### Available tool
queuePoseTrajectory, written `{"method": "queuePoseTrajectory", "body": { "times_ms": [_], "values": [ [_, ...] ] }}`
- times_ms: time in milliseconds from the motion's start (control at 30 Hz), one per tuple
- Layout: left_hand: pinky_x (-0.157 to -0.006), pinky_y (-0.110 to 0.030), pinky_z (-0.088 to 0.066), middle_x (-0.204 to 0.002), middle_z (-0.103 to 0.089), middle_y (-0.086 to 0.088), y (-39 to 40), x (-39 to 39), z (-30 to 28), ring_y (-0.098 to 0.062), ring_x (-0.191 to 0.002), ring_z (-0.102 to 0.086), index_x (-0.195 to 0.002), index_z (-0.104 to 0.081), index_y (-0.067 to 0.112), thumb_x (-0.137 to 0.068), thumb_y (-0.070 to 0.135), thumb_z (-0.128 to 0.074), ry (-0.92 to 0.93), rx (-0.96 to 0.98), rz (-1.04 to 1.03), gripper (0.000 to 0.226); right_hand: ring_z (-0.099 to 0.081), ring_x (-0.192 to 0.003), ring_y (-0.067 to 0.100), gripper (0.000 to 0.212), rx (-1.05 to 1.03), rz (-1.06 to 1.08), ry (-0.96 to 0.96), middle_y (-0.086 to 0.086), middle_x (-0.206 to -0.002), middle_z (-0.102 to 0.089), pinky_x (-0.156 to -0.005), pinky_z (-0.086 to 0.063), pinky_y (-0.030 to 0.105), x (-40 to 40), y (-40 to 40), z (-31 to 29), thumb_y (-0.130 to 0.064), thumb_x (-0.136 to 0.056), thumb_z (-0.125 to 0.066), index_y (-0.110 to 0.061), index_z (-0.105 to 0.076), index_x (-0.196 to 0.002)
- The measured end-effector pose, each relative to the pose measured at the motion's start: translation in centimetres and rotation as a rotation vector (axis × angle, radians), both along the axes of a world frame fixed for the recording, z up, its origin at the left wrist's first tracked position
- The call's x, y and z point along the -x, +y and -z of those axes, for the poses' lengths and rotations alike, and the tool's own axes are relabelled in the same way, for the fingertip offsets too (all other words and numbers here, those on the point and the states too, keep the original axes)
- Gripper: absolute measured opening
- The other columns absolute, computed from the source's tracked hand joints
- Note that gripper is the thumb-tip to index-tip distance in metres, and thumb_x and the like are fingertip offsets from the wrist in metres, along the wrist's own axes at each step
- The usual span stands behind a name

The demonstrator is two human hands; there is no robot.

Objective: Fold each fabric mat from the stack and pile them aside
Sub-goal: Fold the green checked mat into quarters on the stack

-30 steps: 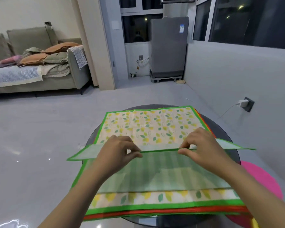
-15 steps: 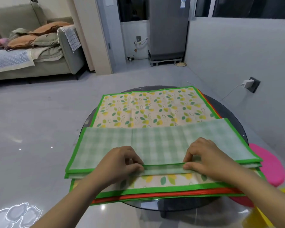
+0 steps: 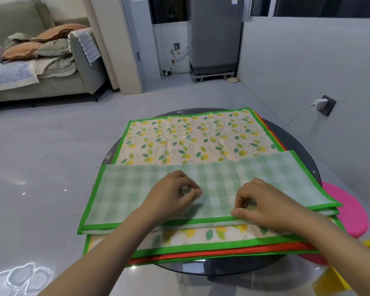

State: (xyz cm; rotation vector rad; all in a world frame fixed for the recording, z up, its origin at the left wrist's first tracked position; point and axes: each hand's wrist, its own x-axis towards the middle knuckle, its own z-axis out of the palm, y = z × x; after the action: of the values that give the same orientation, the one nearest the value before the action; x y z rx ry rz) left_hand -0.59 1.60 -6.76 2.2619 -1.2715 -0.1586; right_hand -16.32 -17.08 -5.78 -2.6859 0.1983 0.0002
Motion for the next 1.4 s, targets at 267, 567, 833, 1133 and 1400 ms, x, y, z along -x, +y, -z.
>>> {"method": "queuePoseTrajectory", "body": {
  "times_ms": [267,567,833,1133,1400],
  "values": [
    [-0.118,-0.036,-0.010,-0.158,-0.017,-0.003,-5.1,-0.8,1.8,-0.020,-0.145,-0.013,-0.150,-0.021,0.024,-0.099,0.040,-0.033,-0.161,-0.194,-0.102,0.055,-0.043,-0.088,0.000,0.023,0.070,0.010,0.020,-0.013,-0.079,-0.057,-0.074,-0.042,0.019,-0.8,0.3,0.0,-0.054,-0.081,-0.058,-0.031,-0.057,-0.076],
    [-0.119,-0.039,0.009,-0.159,0.008,0.002,-5.7,-1.0,3.4,-0.016,-0.146,0.012,-0.151,0.002,0.029,-0.099,0.049,-0.015,-0.185,-0.354,-0.109,0.059,-0.044,-0.100,0.009,0.018,0.150,0.155,-0.138,-0.011,-0.098,-0.052,-0.085,-0.039,0.023,-4.3,-0.2,0.6,-0.040,-0.091,-0.049,-0.028,-0.058,-0.100],
    [-0.119,-0.037,0.010,-0.159,0.008,0.005,-5.6,-1.2,3.6,-0.012,-0.146,0.013,-0.150,0.002,0.032,-0.100,0.046,-0.014,-0.183,-0.333,-0.112,0.055,0.003,-0.145,0.008,0.052,0.204,0.158,0.014,-0.007,-0.158,-0.004,-0.117,0.005,0.029,-8.9,-0.3,3.7,-0.039,-0.101,-0.017,-0.026,-0.008,-0.150],
    [-0.119,-0.036,0.009,-0.158,0.011,0.007,-5.6,-1.2,3.6,-0.011,-0.145,0.014,-0.150,0.005,0.033,-0.099,0.047,-0.013,-0.194,-0.347,-0.104,0.055,0.012,-0.144,0.009,0.058,0.235,0.330,0.105,-0.006,-0.157,0.011,-0.116,0.009,0.029,-5.5,-5.4,4.2,-0.047,-0.098,-0.009,-0.023,0.005,-0.150],
    [-0.119,-0.035,0.009,-0.158,0.011,0.008,-5.6,-1.2,3.6,-0.010,-0.145,0.014,-0.150,0.005,0.033,-0.099,0.048,-0.012,-0.207,-0.346,-0.111,0.056,0.013,-0.144,0.013,0.066,0.276,0.462,0.134,0.002,-0.157,0.011,-0.115,0.009,0.029,-3.0,-8.8,4.3,-0.053,-0.096,-0.007,-0.018,0.006,-0.149]
  ]
}}
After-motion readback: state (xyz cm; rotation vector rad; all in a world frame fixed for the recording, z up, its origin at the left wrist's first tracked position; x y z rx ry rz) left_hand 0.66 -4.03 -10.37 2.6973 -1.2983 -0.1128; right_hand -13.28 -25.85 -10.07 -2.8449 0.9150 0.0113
